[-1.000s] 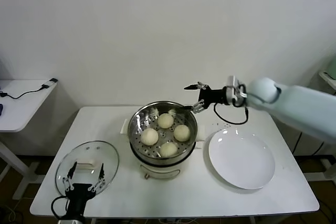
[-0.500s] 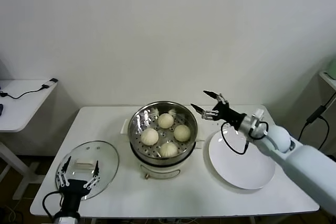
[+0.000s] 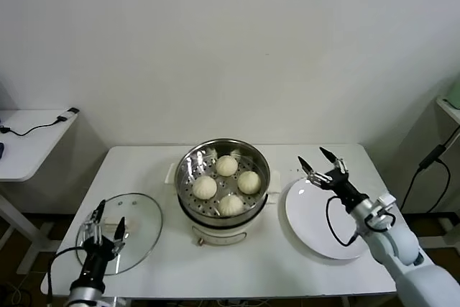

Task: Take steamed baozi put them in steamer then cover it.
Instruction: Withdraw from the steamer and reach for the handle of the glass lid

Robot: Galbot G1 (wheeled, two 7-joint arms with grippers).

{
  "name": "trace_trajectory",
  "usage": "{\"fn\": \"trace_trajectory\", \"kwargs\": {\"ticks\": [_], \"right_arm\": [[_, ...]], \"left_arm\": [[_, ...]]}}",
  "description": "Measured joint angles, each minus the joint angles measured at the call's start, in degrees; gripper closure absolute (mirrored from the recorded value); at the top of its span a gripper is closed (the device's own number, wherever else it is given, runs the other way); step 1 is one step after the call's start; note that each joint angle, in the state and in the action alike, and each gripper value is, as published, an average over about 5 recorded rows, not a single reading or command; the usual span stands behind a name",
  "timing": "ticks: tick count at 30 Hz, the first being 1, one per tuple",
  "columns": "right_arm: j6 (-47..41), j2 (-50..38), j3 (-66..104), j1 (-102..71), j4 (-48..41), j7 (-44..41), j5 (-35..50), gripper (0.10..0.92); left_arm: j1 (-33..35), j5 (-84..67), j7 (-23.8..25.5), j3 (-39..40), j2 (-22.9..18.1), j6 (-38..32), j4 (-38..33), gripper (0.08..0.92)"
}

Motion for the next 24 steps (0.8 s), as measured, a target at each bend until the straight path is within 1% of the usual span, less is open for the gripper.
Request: {"fn": "trace_trajectory", "kwargs": {"ticks": [5,9,24], "right_arm": [[0.1,3.3,3.9,-3.7,-0.8,0.0,-2.8,0.203],[0.2,5.2,5.7,-5.5,-1.5,0.1,-4.5,0.203],[1.2,7.8,9.0,-8.9,-3.7,0.2,-8.2,0.203]], "left_arm": [[-2.0,12.6,-0.7,-0.4,0.0,-0.7,4.0,0.177],[-3.4,18.2,-0.9,-1.2,0.0,-0.9,7.4,0.177],[-10.4,23.2,-4.4,-3.5,1.1,-1.7,19.3,0.177]]}}
